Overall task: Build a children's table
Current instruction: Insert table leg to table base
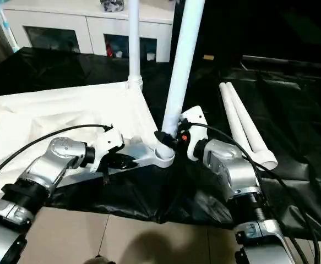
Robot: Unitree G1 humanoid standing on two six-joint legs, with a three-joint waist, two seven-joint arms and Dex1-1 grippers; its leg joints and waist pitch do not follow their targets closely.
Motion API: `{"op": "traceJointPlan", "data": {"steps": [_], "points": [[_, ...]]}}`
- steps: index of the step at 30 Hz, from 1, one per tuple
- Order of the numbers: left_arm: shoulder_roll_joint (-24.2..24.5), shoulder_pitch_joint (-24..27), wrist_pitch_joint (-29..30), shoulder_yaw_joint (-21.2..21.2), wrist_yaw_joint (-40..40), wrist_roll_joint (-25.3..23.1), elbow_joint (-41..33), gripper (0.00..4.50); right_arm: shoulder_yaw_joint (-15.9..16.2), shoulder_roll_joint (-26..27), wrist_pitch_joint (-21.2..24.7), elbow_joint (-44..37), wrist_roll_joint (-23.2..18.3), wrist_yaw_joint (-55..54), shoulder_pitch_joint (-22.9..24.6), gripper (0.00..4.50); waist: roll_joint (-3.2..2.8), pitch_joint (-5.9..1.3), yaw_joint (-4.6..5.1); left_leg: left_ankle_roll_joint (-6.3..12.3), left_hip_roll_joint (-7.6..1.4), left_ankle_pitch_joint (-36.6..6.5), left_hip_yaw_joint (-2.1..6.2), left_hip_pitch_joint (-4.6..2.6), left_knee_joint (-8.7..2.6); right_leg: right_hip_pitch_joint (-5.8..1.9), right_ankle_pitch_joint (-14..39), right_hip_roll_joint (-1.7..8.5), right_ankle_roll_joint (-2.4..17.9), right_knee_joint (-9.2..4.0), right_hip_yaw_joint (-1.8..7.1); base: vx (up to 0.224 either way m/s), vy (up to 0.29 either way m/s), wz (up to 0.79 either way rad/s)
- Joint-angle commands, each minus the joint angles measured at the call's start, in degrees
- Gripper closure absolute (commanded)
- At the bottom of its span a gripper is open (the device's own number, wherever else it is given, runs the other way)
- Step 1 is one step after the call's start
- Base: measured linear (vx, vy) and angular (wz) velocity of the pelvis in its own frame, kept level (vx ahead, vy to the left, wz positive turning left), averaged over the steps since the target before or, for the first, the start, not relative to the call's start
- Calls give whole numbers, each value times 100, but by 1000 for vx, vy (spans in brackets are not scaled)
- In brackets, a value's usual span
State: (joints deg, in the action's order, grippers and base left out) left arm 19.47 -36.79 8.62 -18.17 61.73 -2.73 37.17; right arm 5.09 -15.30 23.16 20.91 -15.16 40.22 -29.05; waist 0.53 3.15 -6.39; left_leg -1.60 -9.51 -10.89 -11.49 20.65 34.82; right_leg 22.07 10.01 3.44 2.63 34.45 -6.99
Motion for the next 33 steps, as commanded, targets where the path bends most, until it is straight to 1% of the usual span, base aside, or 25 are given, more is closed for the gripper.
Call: {"op": "traceJointPlan", "data": {"steps": [1, 3, 5, 6, 7, 9, 10, 13, 17, 19, 20, 22, 24, 25, 26, 27, 29, 30, 31, 32, 33], "points": [[24, 24, 55, 2, -30, -72, 214, 450, 38, -74, 82, -40, 41, 53, 5, 261, 8, -358, -1, 68, -472, -1181, 270, -109, -430, -237, 2315, 734, 520, -567, 444, 0, 0, 0], [27, 25, 45, -15, 2, -66, 224, 450, 69, -97, 107, -17, 67, 96, -4, 261, 9, -361, -1, 42, -474, -1241, 277, -122, -435, -240, 2422, 740, 488, -576, 441, 0, 0, 0], [31, 29, 9, -32, 26, -71, 231, 450, 114, -132, 169, -6, 87, 165, -18, 261, 12, -369, -3, 51, -474, -1207, 276, -118, -434, -246, 2354, 741, 498, -568, 446, 0, 0, 0], [6, 47, -205, 2, 67, -17, 242, 450, 168, -198, 298, 18, 114, 241, -46, 261, 10, -372, -6, 57, -481, -1170, 276, -116, -436, -244, 2269, 740, 522, -555, 451, 0, 0, 0], [-2, 54, -263, 15, 87, 7, 236, 450, 180, -214, 329, 33, 124, 252, -54, 261, 12, -368, -6, 80, -471, -1157, 273, -112, -436, -248, 2235, 725, 531, -560, 447, 0, 0, 0], [-15, 69, -358, 37, 125, 49, 218, 450, 194, -239, 378, 70, 145, 256, -69, 261, 12, -368, -8, 78, -477, -1146, 272, -113, -436, -245, 2206, 729, 545, -547, 450, 0, 0, 0], [-19, 90, -407, 43, 204, 99, 171, 450, 205, -262, 364, 132, 182, 248, -82, 261, 64, -368, 2, 83, -476, -1135, 264, -109, -436, -248, 2231, 732, 537, -550, 450, 0, 0, 0], [-26, 146, -496, 48, 410, 224, 26, 450, 201, -288, 294, 294, 235, 254, -113, 261, 44, -365, -15, 101, -463, -1068, 262, -106, -431, -246, 2380, 748, 499, -565, 452, 0, 0, 0], [-13, 183, -482, 35, 513, 273, -57, 450, 207, -249, 268, 452, 248, 281, -172, 261, 35, -371, -6, 94, -486, -1089, 268, -111, -440, -238, 2250, 736, 540, -539, 446, 0, 0, 0], [-3, 178, -496, 34, 532, 271, -36, 450, 230, -229, 270, 547, 255, 305, -216, 261, 40, -365, 0, 90, -478, -1104, 260, -112, -436, -238, 2249, 740, 569, -544, 452, 0, 0, 0], [-2, 176, -502, 35, 533, 269, -28, 450, 234, -228, 273, 559, 255, 309, -222, 261, 42, -360, 0, 91, -477, -1109, 260, -111, -438, -236, 2274, 738, 562, -546, 453, 0, 0, 0], [-8, 159, -539, 53, 526, 252, 21, 450, 266, -237, 326, 583, 242, 373, -236, 261, 63, -360, -4, 107, -469, -1079, 257, -109, -436, -243, 2357, 748, 521, -554, 453, 0, 0, 0], [-21, 122, -537, 85, 461, 220, 87, 450, 266, -227, 364, 589, 209, 424, -230, 262, 55, -360, -4, 112, -471, -1069, 258, -107, -436, -240, 2385, 744, 501, -558, 452, 0, 0, 0], [-32, 99, -534, 117, 395, 198, 119, 450, 199, -199, 357, 586, 145, 433, -194, 262, 82, -359, 0, 126, -476, -1052, 257, -105, -439, -238, 2397, 743, 486, -558, 450, 0, 0, 0], [-33, 96, -535, 125, 380, 195, 123, 450, 171, -190, 348, 588, 123, 432, -180, 262, 75, -360, -4, 127, -477, -1051, 258, -107, -438, -236, 2399, 749, 482, -559, 452, 0, 0, 0], [-33, 94, -508, 146, 351, 204, 111, 450, 55, -162, 359, 566, 19, 411, -122, 262, 75, -359, -2, 129, -479, -1052, 257, -109, -441, -231, 2388, 744, 482, -557, 454, 0, 0, 0], [-31, 96, -484, 162, 331, 214, 93, 450, -49, -135, 359, 553, -65, 377, -74, 262, 80, -358, -6, 134, -468, -1063, 255, -110, -437, -232, 2450, 750, 467, -567, 454, 0, 0, 0], [-31, 96, -484, 162, 331, 214, 93, 450, -49, -135, 359, 553, -65, 377, -74, 262, 79, -356, -8, 139, -467, -1057, 254, -107, -436, -232, 2486, 752, 451, -576, 453, 0, 0, 0], [-26, 95, -456, 181, 311, 228, 71, 450, -210, -94, 338, 546, -190, 324, 6, 262, 64, -359, -14, 138, -469, -1046, 256, -106, -439, -232, 2481, 748, 441, -575, 450, 0, 0, 0], [-23, 93, -442, 190, 302, 234, 62, 450, -295, -74, 328, 542, -257, 300, 49, 262, 66, -358, -10, 136, -476, -1047, 257, -108, -443, -229, 2468, 747, 437, -576, 452, 0, 0, 0], [-20, 96, -436, 199, 290, 238, 54, 450, -376, -54, 310, 547, -308, 261, 101, 262, 44, -364, -22, 132, -480, -1058, 262, -115, -444, -229, 2440, 757, 445, -576, 453, 0, 0, 0]]}}
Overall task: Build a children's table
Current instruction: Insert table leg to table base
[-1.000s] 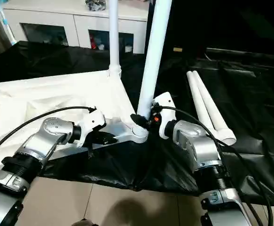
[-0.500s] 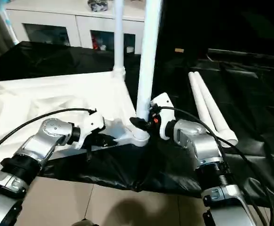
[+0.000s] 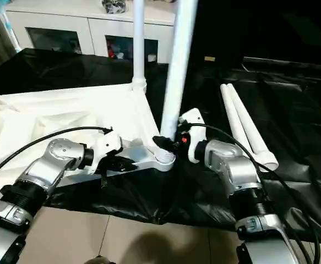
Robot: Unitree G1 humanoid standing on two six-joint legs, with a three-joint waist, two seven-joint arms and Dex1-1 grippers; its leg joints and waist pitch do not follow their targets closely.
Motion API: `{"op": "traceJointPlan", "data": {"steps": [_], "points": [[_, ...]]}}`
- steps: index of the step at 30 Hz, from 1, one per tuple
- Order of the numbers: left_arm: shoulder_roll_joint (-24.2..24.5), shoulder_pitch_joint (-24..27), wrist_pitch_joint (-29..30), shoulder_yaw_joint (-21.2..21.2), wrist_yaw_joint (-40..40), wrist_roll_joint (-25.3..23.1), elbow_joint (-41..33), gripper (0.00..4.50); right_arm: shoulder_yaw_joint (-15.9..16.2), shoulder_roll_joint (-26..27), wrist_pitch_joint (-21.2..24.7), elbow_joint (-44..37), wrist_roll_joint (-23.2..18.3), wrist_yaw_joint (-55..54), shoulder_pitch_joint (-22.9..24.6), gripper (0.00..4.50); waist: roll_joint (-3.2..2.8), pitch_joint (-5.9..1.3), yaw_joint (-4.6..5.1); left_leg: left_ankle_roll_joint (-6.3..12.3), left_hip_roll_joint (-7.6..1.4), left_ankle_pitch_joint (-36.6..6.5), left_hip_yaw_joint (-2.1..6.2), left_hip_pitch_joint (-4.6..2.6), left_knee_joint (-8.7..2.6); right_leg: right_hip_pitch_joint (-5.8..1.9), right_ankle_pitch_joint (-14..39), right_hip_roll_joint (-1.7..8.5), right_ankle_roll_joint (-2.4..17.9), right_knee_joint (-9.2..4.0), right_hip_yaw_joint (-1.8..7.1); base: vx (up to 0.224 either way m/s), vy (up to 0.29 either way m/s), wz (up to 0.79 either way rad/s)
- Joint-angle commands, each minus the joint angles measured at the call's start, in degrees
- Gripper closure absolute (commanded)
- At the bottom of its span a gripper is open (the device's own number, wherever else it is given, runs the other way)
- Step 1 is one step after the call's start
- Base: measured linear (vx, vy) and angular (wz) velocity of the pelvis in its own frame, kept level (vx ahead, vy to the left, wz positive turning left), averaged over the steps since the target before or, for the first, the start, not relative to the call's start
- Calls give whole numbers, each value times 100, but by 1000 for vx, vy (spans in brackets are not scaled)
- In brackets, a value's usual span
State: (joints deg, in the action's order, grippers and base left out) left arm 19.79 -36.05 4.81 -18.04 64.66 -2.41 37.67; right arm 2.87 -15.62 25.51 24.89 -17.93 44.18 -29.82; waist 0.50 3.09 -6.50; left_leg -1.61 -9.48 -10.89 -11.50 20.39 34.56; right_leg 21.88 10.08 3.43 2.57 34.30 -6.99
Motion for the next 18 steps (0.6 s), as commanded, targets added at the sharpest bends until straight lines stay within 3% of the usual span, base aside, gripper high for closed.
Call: {"op": "traceJointPlan", "data": {"steps": [1, 11, 14, 18], "points": [[-48, 28, -49, 195, -16, 210, -6, 450, -225, -3, 58, 153, -73, -174, 228, 262, 49, -359, -6, 132, -485, -1062, 262, -82, -420, -214, 2404, 756, 457, -562, 454, 0, 0, 0], [-81, 19, -18, 260, -163, 209, -3, 450, -539, 271, -475, 36, -205, -390, 938, 262, 33, -356, -16, 109, -491, -1179, 268, -94, -445, -203, 2429, 764, 487, -586, 449, 0, 0, 0], [-87, -1, -31, 263, -176, 194, 33, 450, -281, 245, -604, -198, 6, -415, 1122, 262, 13, -346, -19, 102, -488, -1222, 274, -94, -451, -198, 2551, 767, 449, -601, 447, 0, 0, 0], [-92, -22, -43, 244, -174, 170, 46, 450, 147, 185, -693, -501, 376, -462, 1237, 262, 30, -337, -11, 96, -476, -1244, 273, -90, -460, -194, 2652, 757, 373, -619, 446, 0, 0, 0]]}}
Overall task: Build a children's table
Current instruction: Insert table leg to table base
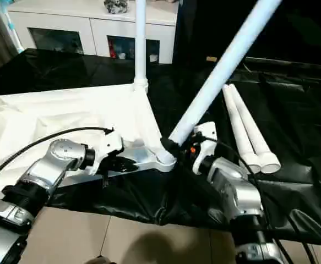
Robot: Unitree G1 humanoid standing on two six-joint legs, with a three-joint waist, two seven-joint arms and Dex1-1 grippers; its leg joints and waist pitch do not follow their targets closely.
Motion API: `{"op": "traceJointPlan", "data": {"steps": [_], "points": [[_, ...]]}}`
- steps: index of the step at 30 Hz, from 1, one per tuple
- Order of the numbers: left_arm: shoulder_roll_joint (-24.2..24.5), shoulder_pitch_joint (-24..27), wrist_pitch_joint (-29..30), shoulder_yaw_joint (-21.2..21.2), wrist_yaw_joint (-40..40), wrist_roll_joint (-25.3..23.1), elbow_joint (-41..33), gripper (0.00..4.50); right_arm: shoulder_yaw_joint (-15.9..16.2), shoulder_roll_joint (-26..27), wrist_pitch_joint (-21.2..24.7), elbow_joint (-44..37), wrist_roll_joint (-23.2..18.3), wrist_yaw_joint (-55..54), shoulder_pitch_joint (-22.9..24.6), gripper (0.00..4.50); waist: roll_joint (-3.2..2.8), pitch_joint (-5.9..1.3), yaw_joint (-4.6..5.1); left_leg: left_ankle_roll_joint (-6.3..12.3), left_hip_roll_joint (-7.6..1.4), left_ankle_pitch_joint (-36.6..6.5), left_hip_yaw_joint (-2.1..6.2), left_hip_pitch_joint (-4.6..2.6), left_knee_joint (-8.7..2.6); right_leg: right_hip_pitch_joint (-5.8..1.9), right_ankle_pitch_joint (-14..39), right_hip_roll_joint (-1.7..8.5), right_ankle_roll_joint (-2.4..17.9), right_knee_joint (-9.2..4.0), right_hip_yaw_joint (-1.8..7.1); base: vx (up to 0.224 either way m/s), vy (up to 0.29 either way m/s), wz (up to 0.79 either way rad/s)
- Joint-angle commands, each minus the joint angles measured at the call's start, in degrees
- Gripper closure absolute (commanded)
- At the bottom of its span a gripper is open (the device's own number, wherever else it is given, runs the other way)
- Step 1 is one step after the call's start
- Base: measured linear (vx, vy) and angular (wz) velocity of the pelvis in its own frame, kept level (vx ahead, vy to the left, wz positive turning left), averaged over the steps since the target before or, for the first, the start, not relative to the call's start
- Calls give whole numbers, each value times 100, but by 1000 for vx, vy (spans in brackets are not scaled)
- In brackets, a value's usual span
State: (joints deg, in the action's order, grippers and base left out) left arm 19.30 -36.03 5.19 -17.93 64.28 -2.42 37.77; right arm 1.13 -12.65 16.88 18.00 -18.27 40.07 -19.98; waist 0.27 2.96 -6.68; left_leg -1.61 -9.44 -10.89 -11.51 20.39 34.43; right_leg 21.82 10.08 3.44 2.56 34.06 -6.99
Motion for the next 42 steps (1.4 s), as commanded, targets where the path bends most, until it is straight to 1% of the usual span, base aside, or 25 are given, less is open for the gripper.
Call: {"op": "traceJointPlan", "data": {"steps": [1, 4, 6, 8, 10, 11, 12, 13, 14, 15, 16, 17, 19, 20, 22, 24, 27, 28, 29, 34, 37, 38, 39, 41, 42], "points": [[-44, -24, -82, 231, -136, 170, 36, 450, 336, -115, 168, 180, 425, -53, 251, 262, 67, -322, 9, 94, -479, -1251, 274, -93, -447, -186, 2708, 763, 347, -596, 447, 0, 0, 0], [-40, -29, -99, 208, -131, 146, 45, 450, 505, -152, 132, 134, 560, -36, 210, 262, 65, -308, 17, 94, -469, -1338, 277, -100, -446, -179, 2931, 770, 278, -634, 443, 0, 0, 0], [-28, -22, -125, 179, -120, 117, 47, 450, 693, -219, 149, 102, 687, 40, 158, 262, 91, -305, 27, 105, -469, -1341, 279, -99, -448, -180, 3008, 767, 237, -645, 436, 0, 0, 0], [-27, -20, -127, 174, -118, 112, 48, 450, 740, -237, 175, 87, 711, 67, 146, 262, 76, -301, 30, 108, -471, -1368, 283, -106, -450, -167, 3046, 765, 217, -651, 438, 0, 0, 0], [-2, -14, -127, 139, -78, 87, 33, 450, 898, -317, 306, 145, 783, 230, 38, 262, 129, -298, 36, 129, -460, -1355, 280, -97, -447, -174, 3101, 763, 189, -650, 433, 0, 0, 0], [5, -12, -125, 130, -65, 82, 26, 450, 932, -335, 325, 181, 804, 275, 0, 262, 106, -294, 39, 131, -461, -1363, 284, -104, -447, -168, 3144, 764, 187, -653, 428, 0, 0, 0], [12, -11, -125, 124, -51, 79, 23, 450, 952, -344, 346, 219, 817, 308, -32, 262, 104, -293, 45, 134, -463, -1366, 282, -103, -448, -166, 3143, 759, 184, -661, 428, 0, 0, 0], [30, -11, -126, 102, -16, 66, 11, 450, 991, -372, 336, 312, 838, 414, -92, 262, 139, -297, 53, 125, -467, -1388, 281, -102, -449, -162, 3131, 759, 186, -658, 432, 0, 0, 0], [46, -14, -137, 77, 27, 54, 5, 450, 1020, -395, 325, 396, 847, 512, -142, 262, 132, -296, 43, 129, -463, -1381, 284, -100, -450, -167, 3129, 768, 189, -654, 431, 0, 0, 0], [65, -16, -142, 46, 93, 46, -11, 450, 1050, -429, 321, 474, 831, 653, -193, 262, 158, -301, 47, 142, -465, -1366, 278, -101, -446, -169, 3120, 771, 189, -659, 432, 0, 0, 0], [78, -15, -141, 26, 138, 43, -31, 450, 1069, -455, 323, 509, 818, 744, -219, 262, 145, -301, 39, 146, -465, -1356, 281, -97, -446, -172, 3100, 774, 193, -650, 434, 0, 0, 0], [92, -18, -150, 2, 182, 35, -48, 450, 1082, -478, 302, 555, 810, 834, -248, 262, 136, -306, 32, 145, -483, -1344, 284, -105, -458, -161, 3000, 765, 214, -644, 443, 0, 0, 0], [122, -19, -175, -43, 274, 23, -82, 450, 1109, -519, 255, 639, 805, 981, -297, 262, 162, -317, 34, 115, -503, -1410, 292, -111, -473, -170, 2819, 766, 286, -615, 446, 0, 0, 0], [122, -19, -175, -43, 274, 23, -82, 450, 1109, -519, 255, 639, 805, 981, -297, 262, 163, -315, 36, 112, -501, -1415, 289, -109, -473, -169, 2801, 767, 304, -611, 449, 0, 0, 0], [241, -19, -222, -199, 674, 12, -244, 450, 1227, -671, 13, 865, 762, 1626, -441, 262, 177, -312, 26, 90, -501, -1510, 289, -115, -469, -170, 2885, 783, 327, -623, 446, 0, 0, 0], [297, 1, -226, -234, 821, 31, -345, 450, 1258, -713, -28, 848, 742, 1819, -450, 262, 167, -311, 8, 89, -512, -1524, 290, -117, -473, -168, 2899, 787, 337, -630, 454, 0, 0, 0], [352, 11, -219, -272, 980, 58, -428, 450, 1344, -791, -124, 839, 770, 2056, -458, 262, 171, -322, 5, 30, -546, -1537, 306, -118, -496, -174, 2621, 776, 431, -581, 458, 0, 0, 0], [417, 14, -235, -313, 1085, 39, -474, 450, 1413, -848, -182, 813, 792, 2231, -452, 262, 180, -324, -2, 1, -555, -1546, 307, -124, -501, -181, 2456, 780, 527, -554, 464, 0, 0, 0], [440, 4, -267, -331, 1124, 22, -456, 450, 1437, -869, -218, 807, 795, 2321, -445, 262, 180, -324, -4, 1, -558, -1551, 306, -127, -504, -181, 2421, 779, 554, -552, 465, 0, 0, 0], [477, -57, -338, -328, 1143, -27, -323, 450, 1494, -860, -375, 831, 835, 2481, -418, 262, 188, -312, -7, -49, -551, -1626, 304, -130, -498, -184, 2480, 789, 617, -559, 471, 0, 0, 0], [410, -157, -321, -249, 955, -54, -168, 450, 1448, -790, -431, 890, 860, 2418, -417, 262, 187, -302, -5, -63, -545, -1709, 306, -145, -498, -177, 2611, 791, 606, -581, 465, 0, 0, 0], [322, -247, -245, -164, 717, -73, -54, 450, 1347, -687, -460, 1028, 893, 2194, -477, 262, 184, -297, -3, -68, -547, -1736, 309, -146, -501, -176, 2658, 795, 600, -584, 466, 0, 0, 0], [219, -346, -108, -74, 469, -54, 38, 450, 1194, -543, -526, 1307, 956, 1755, -617, 262, 168, -277, 5, -89, -537, -1852, 314, -168, -497, -155, 2872, 799, 572, -620, 457, 0, 0, 0], [149, -405, -1, -18, 341, -25, 66, 450, 1077, -442, -560, 1520, 1003, 1406, -731, 262, 174, -257, 44, -180, -508, -2125, 335, -224, -479, -119, 3430, 814, 460, -692, 421, 0, 0, 0], [88, -452, 118, 23, 224, -15, 64, 450, 961, -345, -619, 1733, 1044, 1039, -838, 262, 176, -258, 63, -208, -506, -2201, 364, -223, -471, -133, 3681, 830, 367, -721, 391, 0, 0, 0]]}}
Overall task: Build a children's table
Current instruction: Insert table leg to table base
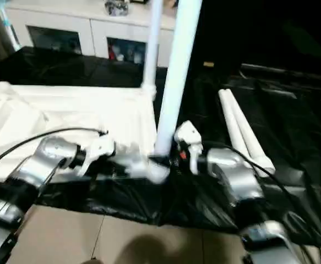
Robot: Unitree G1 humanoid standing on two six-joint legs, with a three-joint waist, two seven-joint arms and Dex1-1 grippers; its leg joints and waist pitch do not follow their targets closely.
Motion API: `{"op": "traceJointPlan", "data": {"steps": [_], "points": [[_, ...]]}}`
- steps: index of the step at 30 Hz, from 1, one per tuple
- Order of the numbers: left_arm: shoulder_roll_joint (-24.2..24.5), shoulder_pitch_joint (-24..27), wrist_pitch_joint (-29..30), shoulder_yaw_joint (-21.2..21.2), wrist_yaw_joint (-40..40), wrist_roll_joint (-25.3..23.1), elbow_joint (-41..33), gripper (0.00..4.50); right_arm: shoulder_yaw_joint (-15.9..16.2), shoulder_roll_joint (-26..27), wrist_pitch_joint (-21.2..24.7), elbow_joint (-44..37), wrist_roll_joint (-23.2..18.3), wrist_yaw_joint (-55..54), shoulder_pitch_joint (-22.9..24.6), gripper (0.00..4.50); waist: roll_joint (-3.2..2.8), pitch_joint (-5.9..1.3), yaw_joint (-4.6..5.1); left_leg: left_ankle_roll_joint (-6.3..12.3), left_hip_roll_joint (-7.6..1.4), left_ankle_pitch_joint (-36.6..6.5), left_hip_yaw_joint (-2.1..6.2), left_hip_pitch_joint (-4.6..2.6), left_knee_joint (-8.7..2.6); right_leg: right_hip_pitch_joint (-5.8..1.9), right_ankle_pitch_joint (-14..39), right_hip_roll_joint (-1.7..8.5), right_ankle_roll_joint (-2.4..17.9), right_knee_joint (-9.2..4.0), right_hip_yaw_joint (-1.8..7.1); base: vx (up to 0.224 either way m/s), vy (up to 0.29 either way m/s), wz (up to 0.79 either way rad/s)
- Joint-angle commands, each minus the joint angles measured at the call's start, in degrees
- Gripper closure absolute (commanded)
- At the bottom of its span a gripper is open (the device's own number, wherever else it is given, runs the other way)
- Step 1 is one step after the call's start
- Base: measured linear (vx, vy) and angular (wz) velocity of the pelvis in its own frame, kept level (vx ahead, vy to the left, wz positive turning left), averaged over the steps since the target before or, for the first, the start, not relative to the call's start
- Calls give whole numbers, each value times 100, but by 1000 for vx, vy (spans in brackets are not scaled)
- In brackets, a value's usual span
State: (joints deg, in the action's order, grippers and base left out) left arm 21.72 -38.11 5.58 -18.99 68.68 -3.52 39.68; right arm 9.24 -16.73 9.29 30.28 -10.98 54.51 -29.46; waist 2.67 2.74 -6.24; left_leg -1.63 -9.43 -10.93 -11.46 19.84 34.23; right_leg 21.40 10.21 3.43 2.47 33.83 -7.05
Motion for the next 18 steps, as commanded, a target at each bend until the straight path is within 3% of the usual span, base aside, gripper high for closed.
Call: {"op": "traceJointPlan", "data": {"steps": [1, 4, 7, 9, 11, 12, 13, 16, 18], "points": [[-153, -245, 79, 129, -216, 95, -128, 450, 150, 63, 139, 505, 315, -405, 110, 262, -75, -238, 31, -227, -520, -2227, 377, -170, -457, -98, 3715, 831, 323, -721, 377, 0, 0, 0], [-397, -439, 372, 246, -715, 65, -69, 450, -236, 373, 60, 1150, 350, -1546, -227, 262, -93, -265, 118, -333, -568, -2319, 427, -111, -511, -150, 3281, 820, 408, -665, 349, 0, 0, 0], [-630, -633, 565, 320, -1248, -21, 65, 450, -452, 598, 87, 1543, 305, -2241, -449, 262, -104, -258, 145, -359, -547, -2348, 410, -126, -504, -122, 3009, 832, 543, -658, 383, 0, 0, 0], [-1027, -871, 914, 443, -2118, -124, 232, 450, -660, 909, 131, 2131, 328, -3105, -794, 262, -109, -260, 141, -332, -530, -2230, 381, -136, -487, -102, 2889, 831, 628, -656, 410, 0, 0, 0], [-1190, -919, 1046, 457, -2414, -186, 218, 450, -744, 1042, 179, 2364, 292, -3369, -946, 262, -142, -273, 135, -365, -549, -2121, 370, -134, -496, -108, 2563, 810, 737, -611, 432, 0, 0, 0], [-1281, -921, 1096, 424, -2564, -247, 171, 450, -784, 1129, 225, 2504, 259, -3496, -1043, 262, -118, -279, 136, -319, -543, -2017, 354, -113, -496, -129, 2367, 812, 800, -590, 445, 0, 0, 0], [-1309, -920, 1112, 409, -2608, -268, 155, 450, -794, 1156, 236, 2552, 251, -3537, -1075, 262, -137, -288, 113, -277, -537, -1884, 333, -114, -487, -129, 2193, 810, 843, -573, 460, 0, 0, 0], [-1448, -847, 1139, 253, -2748, -393, 71, 450, -805, 1347, 205, 2841, 274, -3690, -1262, 262, -122, -316, 93, -162, -538, -1515, 304, -83, -480, -163, 1675, 793, 960, -500, 475, 0, 0, 0], [-1464, -789, 1109, 180, -2683, -408, 12, 450, -756, 1431, 204, 2945, 357, -3767, -1344, 262, -119, -316, 99, -120, -530, -1401, 300, -53, -478, -189, 1644, 794, 967, -492, 469, 0, 0, 0]]}}
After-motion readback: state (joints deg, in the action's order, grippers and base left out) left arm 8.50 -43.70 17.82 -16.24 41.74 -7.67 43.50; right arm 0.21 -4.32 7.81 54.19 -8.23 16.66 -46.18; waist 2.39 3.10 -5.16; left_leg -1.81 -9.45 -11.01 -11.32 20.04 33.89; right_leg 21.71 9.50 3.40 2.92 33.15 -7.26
